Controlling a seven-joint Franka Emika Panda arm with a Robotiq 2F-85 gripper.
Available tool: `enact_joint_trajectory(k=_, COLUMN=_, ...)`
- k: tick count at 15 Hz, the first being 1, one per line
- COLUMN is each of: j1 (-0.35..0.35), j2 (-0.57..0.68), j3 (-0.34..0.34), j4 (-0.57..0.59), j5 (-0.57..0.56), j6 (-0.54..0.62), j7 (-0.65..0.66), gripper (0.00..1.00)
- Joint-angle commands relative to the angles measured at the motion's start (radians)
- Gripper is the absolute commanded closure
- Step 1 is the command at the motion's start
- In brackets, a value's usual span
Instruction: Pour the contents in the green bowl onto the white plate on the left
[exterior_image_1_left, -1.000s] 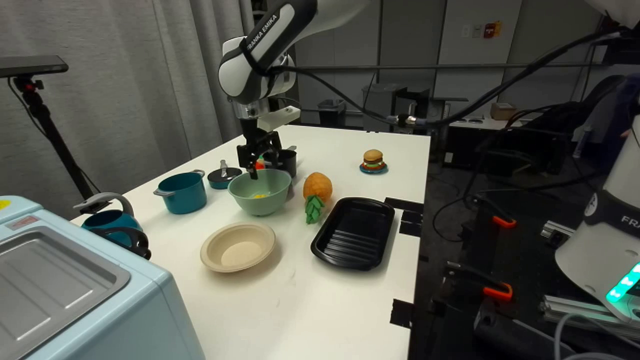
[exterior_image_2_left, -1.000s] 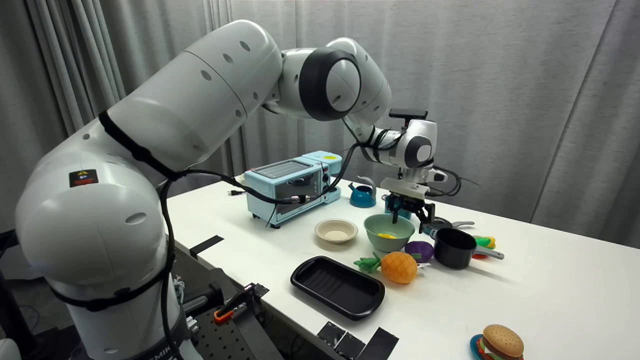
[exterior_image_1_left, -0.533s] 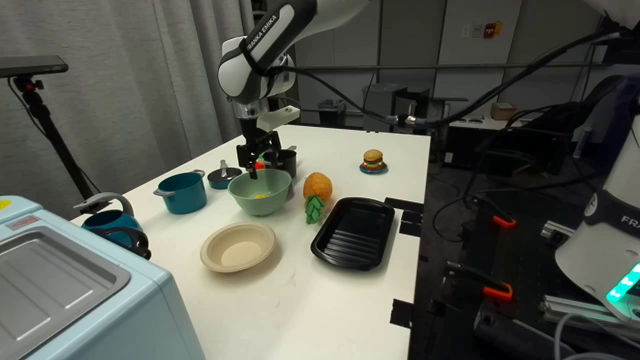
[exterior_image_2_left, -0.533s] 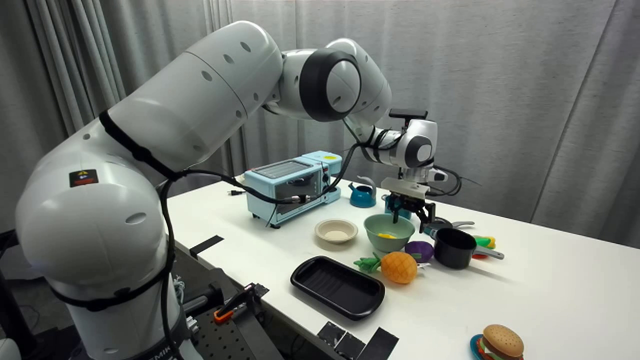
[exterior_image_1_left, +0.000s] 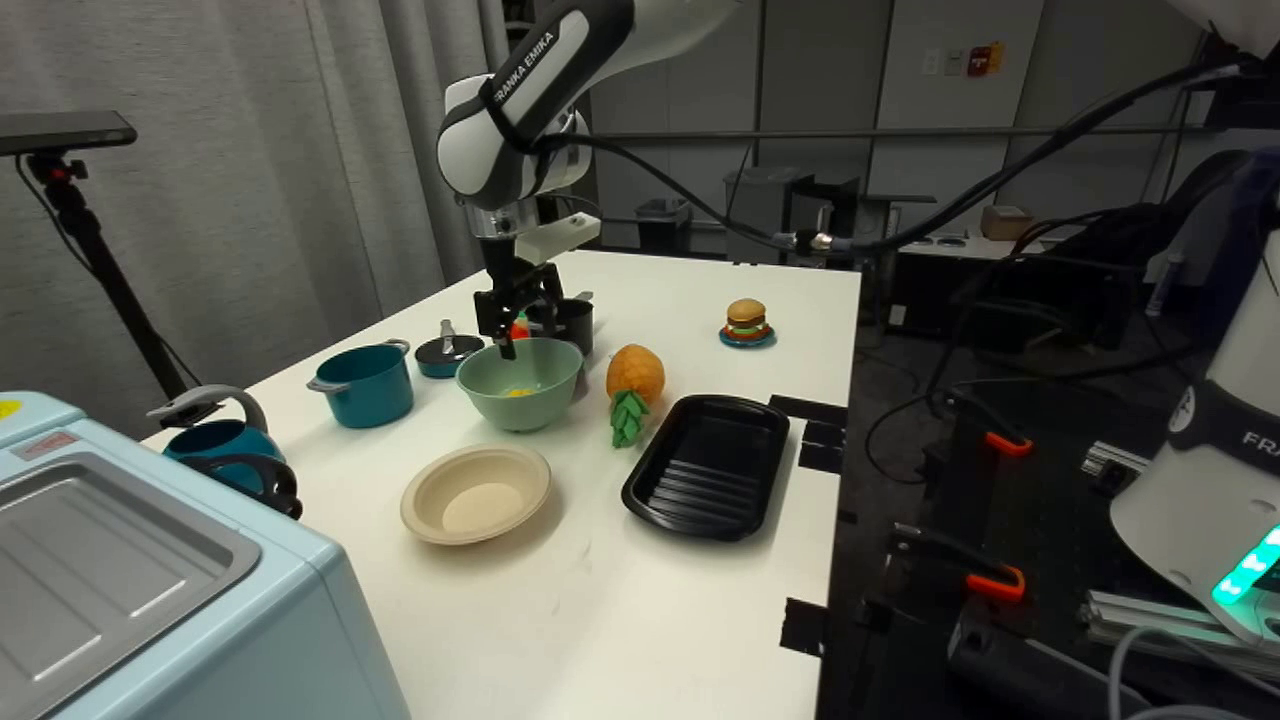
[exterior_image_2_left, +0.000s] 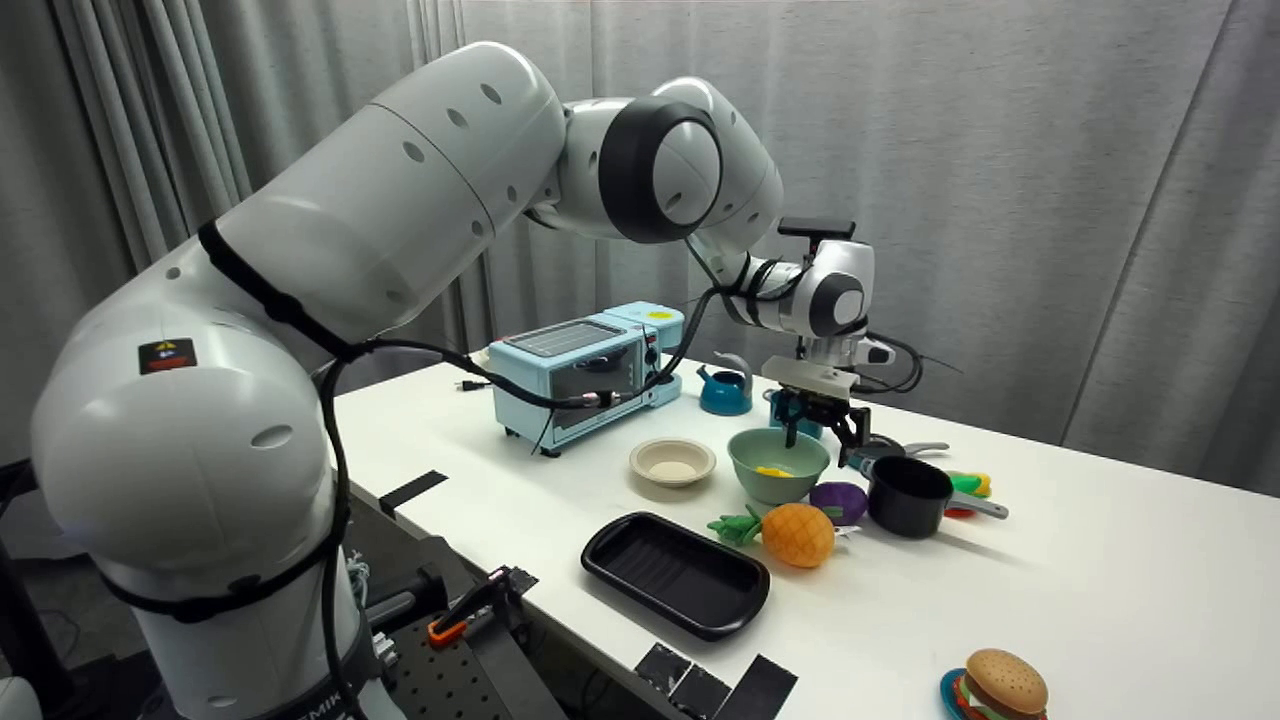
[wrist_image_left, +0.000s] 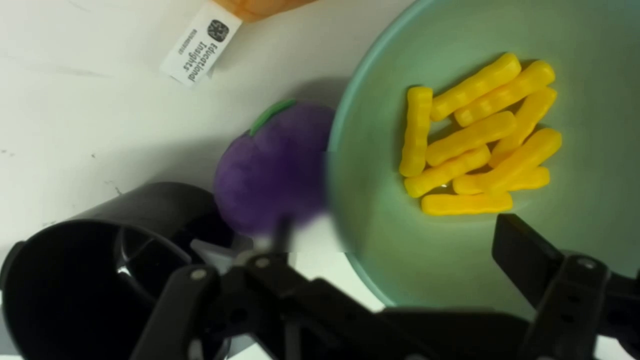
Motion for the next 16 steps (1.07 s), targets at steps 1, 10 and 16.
enact_joint_trajectory(k=1, j1=-0.001, j2=0.003, j3=0.0, j4=0.007, j5=-0.007, j6=0.001, j7=-0.018, gripper=0.0)
enact_joint_trajectory(k=10, j1=-0.037, j2=-0.002, j3=0.024, j4=-0.046, j5=0.025, j6=-0.042, j7=-0.077, gripper=0.82)
enact_joint_trajectory(k=16, j1=-0.03, j2=-0.029, j3=0.021, j4=-0.078, j5=0.025, j6=-0.011, j7=-0.063, gripper=0.98)
